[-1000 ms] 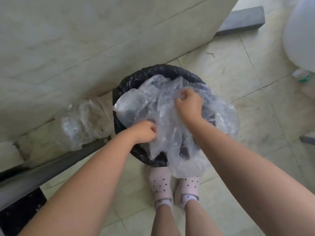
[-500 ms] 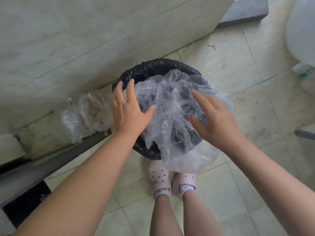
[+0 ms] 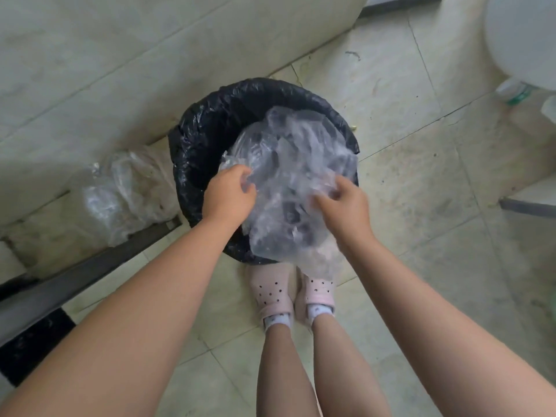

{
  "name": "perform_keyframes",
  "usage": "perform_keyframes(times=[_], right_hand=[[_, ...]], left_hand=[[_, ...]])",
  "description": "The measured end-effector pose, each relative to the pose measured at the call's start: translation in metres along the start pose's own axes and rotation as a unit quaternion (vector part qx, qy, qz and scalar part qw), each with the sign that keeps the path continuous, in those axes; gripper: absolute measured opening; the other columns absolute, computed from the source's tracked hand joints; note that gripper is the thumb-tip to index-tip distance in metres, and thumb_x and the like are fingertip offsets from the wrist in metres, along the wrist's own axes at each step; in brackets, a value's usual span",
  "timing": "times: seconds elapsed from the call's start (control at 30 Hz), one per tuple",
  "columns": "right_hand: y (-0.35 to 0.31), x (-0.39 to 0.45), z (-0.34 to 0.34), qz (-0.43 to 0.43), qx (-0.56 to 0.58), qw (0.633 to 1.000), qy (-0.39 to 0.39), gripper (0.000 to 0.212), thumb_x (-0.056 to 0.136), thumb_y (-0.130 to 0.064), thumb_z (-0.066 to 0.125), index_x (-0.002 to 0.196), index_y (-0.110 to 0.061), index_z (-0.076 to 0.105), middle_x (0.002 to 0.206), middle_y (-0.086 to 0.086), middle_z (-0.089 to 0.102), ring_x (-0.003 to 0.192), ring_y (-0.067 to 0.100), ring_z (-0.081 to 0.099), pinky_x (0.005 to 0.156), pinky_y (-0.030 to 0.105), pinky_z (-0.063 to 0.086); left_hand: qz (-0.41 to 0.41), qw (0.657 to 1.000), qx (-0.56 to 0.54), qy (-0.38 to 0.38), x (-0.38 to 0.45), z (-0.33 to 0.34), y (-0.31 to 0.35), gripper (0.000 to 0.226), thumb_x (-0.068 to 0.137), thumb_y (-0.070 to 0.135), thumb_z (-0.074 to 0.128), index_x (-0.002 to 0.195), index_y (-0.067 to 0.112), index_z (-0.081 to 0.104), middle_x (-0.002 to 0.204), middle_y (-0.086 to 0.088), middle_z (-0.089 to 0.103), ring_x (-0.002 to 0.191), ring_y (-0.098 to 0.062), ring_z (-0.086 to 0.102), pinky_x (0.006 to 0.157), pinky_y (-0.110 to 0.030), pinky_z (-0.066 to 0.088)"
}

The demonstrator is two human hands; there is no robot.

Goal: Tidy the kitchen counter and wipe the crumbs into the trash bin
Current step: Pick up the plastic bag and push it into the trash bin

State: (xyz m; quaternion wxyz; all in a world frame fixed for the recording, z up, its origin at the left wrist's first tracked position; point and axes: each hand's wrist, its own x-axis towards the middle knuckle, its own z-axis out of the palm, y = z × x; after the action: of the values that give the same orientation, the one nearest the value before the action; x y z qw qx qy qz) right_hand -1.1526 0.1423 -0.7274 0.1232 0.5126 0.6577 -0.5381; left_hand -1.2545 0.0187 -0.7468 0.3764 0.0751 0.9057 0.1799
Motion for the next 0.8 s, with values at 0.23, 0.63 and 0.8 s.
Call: perform_keyframes(times=[0.23, 0.63, 0.8], right_hand=[[-0.002, 0.075, 0.074, -0.155, -0.28, 0.915, -0.244, 0.085, 0.086, 0.0, 0.052, 0.149, -0.016, -0.003, 0.155, 0.012, 0.008, 0.141, 0.029, 0.019, 0.112, 0.03, 0.025], [0.038, 0.149, 0.112, -0.058, -0.458, 0.857, -0.231, 0.042, 0.094, -0.011, 0.042, 0.136, -0.004, 0.038, 0.139, 0.018, 0.042, 0.128, 0.029, 0.042, 0.106, 0.031, 0.032], [0.023, 0.129, 0.081, -0.117, -0.471, 0.855, -0.186, 0.046, 0.089, -0.006, 0.046, 0.134, -0.006, 0.04, 0.132, 0.018, 0.047, 0.123, 0.03, 0.046, 0.098, 0.03, 0.038]], left_hand=[[0.113, 0.993, -0.005, -0.018, 0.016, -0.004, -0.021, 0.058, 0.093, 0.028, 0.051, 0.145, 0.01, 0.032, 0.15, -0.007, 0.03, 0.138, -0.021, 0.03, 0.111, -0.026, 0.025], [0.059, 0.853, 0.49, -0.167, 0.1, 0.076, -0.045, 0.069, 0.093, 0.034, 0.05, 0.15, 0.018, 0.013, 0.156, -0.015, 0.005, 0.146, -0.03, 0.0, 0.118, -0.048, 0.002], [0.051, 0.867, 0.467, -0.167, 0.095, 0.071, -0.039, 0.058, 0.095, 0.028, 0.048, 0.146, 0.013, 0.026, 0.154, -0.015, 0.015, 0.145, -0.031, 0.009, 0.118, -0.049, 0.005]])
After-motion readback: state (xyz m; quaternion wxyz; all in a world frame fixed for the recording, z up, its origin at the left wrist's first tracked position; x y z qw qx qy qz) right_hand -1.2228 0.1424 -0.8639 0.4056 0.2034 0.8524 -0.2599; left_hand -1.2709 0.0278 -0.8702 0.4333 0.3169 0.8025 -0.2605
